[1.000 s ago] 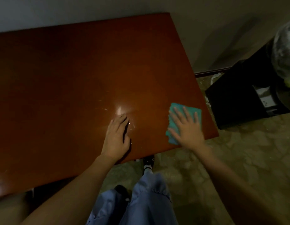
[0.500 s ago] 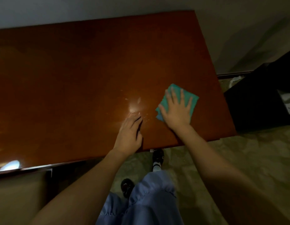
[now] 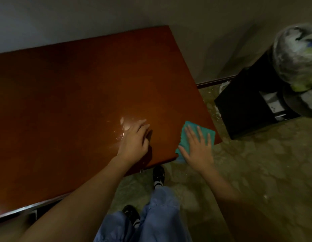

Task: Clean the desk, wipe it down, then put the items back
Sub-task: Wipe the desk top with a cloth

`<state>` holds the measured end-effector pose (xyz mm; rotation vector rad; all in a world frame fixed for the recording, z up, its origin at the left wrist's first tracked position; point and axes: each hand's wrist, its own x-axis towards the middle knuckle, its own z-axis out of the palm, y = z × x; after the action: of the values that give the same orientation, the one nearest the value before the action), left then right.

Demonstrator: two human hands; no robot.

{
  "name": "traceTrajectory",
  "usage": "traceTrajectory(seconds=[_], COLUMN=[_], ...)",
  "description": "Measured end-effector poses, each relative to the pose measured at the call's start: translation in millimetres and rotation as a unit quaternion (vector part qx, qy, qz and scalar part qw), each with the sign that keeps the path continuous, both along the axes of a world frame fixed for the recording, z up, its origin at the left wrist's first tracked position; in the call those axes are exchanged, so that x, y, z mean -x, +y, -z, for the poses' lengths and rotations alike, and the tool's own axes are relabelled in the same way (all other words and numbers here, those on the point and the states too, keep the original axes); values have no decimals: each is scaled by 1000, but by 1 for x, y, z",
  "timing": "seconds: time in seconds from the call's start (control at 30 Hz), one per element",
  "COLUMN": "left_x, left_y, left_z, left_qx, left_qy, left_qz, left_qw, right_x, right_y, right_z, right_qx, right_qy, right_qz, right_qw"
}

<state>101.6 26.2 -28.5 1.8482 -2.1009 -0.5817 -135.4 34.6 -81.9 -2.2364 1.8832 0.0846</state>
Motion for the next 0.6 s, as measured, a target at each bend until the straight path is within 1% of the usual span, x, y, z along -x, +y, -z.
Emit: traceTrajectory(seconds=[0.1,0.2,0.27,0.37,0.47,0.53,0.6], left_x=[3,5,10,17,25,32,36], left_y=[-5,-10,-18,-42,-79,-106,-131], left_z=[-5,-6,-4,-3,-3,-5,-6], left_qx=[6,0,-21,-54,-68,-70,-74], left_qy=[-4,-15,-27,-41,-50,-50,-37], left_qz=[-4,-1,4,16,25,8,-20], left_qw=[1000,1000,999,998,996,996,996], right_x=[27,31,31,34,27,20,12], right_y=[-13,-27,-38,-57,-86,-111,-141], right_z=[-2,-5,-7,-11,-14,-13,-11], right_qx=[-17,-19,-18,-54,-76,-82,-74], right_qy=[7,8,12,21,15,22,14], right_qz=[59,83,72,26,21,21,0], right_qw=[998,996,997,998,997,996,997])
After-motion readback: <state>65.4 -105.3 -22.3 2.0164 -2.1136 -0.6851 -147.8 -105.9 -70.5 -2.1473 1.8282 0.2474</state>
